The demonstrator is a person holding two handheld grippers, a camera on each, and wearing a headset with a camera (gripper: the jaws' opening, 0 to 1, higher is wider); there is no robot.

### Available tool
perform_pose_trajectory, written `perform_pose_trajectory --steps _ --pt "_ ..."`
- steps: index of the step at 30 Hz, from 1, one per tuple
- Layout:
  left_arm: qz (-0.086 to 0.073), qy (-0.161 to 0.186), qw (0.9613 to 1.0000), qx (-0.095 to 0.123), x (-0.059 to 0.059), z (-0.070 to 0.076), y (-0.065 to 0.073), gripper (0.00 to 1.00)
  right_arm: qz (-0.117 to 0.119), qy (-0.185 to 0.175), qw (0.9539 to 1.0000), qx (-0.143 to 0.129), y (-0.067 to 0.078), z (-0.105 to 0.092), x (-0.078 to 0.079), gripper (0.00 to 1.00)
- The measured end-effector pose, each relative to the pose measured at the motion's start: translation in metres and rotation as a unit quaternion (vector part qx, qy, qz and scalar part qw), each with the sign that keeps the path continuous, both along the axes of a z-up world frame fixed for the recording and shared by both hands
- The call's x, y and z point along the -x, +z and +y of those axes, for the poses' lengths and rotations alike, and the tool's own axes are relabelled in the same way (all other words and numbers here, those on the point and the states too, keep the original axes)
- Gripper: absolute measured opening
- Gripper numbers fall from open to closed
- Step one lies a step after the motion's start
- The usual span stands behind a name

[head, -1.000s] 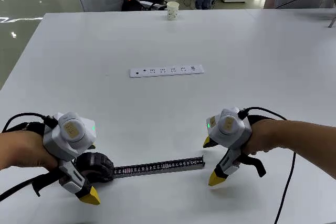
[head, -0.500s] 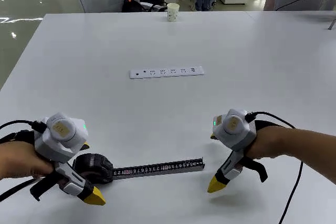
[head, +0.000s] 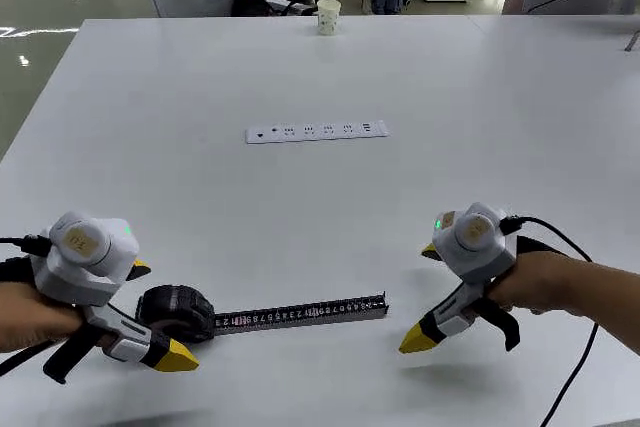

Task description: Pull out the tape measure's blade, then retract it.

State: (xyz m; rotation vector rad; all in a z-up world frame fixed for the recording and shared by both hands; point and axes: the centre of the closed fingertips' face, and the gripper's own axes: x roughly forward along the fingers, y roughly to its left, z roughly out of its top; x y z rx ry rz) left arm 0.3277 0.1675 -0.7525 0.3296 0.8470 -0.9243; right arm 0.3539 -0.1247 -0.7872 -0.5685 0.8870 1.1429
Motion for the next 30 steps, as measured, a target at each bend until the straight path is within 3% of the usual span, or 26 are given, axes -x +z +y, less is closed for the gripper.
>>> perform_pose_trajectory --steps 3,7,17,26,29,30 --pt "-0.002 0.029 0.9994 0.020 -0.002 0.003 0.002 0.99 -0.006 -0.012 0.9999 -0.011 0.001 -0.005 0.001 0.99" --pt "-0.008 0.046 0.9986 0.024 -0.001 0.007 0.003 0.99 -0.017 -0.035 0.9986 -0.034 0.007 -0.010 0.001 0.99" --pt "-0.030 0.089 0.9944 0.048 0.010 0.017 0.003 0.99 -0.033 -0.070 0.9952 -0.059 0.008 -0.029 0.008 0.99" --pt "-0.062 0.123 0.9887 0.061 0.022 0.030 0.006 0.99 -0.069 -0.091 0.9891 -0.093 0.020 -0.040 0.014 0.99" --pt "-0.093 0.132 0.9845 0.069 0.022 0.034 0.012 0.99 -0.083 -0.092 0.9873 -0.099 0.025 -0.043 0.016 0.99" --pt "-0.122 0.140 0.9810 0.057 0.018 0.040 0.015 0.99 -0.088 -0.092 0.9865 -0.103 0.027 -0.043 0.019 0.99"
